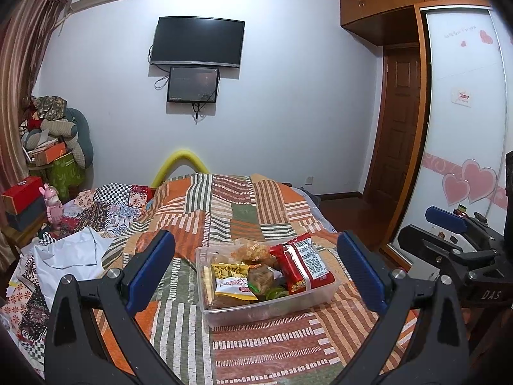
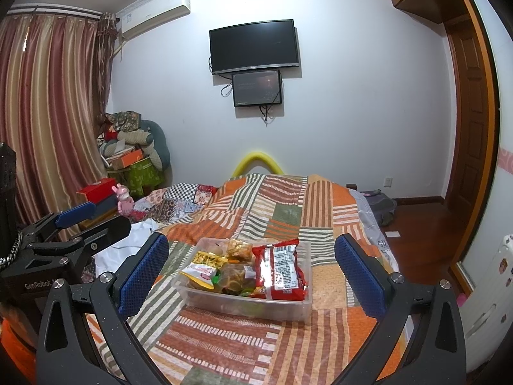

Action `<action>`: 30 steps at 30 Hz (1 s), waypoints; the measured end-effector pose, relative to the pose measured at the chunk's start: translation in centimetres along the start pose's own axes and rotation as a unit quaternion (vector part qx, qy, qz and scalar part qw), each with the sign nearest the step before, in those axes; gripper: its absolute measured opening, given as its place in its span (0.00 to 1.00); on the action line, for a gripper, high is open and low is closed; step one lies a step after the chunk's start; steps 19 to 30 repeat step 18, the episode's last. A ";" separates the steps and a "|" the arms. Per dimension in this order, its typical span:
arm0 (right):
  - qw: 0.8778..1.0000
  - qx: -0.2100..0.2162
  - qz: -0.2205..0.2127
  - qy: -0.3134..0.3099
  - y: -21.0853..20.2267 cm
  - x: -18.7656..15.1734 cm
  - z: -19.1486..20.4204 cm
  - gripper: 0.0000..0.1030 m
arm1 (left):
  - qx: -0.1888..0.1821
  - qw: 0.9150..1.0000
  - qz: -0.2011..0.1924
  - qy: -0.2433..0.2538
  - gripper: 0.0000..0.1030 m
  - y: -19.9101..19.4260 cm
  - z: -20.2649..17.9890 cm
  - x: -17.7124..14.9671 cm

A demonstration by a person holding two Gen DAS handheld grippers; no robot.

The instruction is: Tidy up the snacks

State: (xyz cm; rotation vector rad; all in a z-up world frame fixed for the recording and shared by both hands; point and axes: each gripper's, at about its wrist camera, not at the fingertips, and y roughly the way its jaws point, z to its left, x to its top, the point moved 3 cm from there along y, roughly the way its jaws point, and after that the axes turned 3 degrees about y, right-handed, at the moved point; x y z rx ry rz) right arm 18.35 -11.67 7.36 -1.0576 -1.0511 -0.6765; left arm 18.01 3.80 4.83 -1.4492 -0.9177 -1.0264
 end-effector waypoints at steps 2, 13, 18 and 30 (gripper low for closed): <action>1.000 0.001 0.001 0.002 0.1 0.0 -0.1 1.00 | 0.000 1.000 -0.001 -0.001 0.99 0.0 0.0 0.0; 1.000 0.001 0.001 0.003 0.4 -0.1 0.0 1.00 | -0.004 1.000 0.005 0.006 0.99 0.2 -0.4 -0.4; 1.000 0.000 0.005 0.004 0.6 -0.2 -0.1 1.00 | -0.007 1.000 0.013 0.001 0.99 0.5 -0.4 -0.6; 1.000 0.000 0.005 0.004 0.6 -0.2 -0.1 1.00 | -0.007 1.000 0.013 0.001 0.99 0.5 -0.4 -0.6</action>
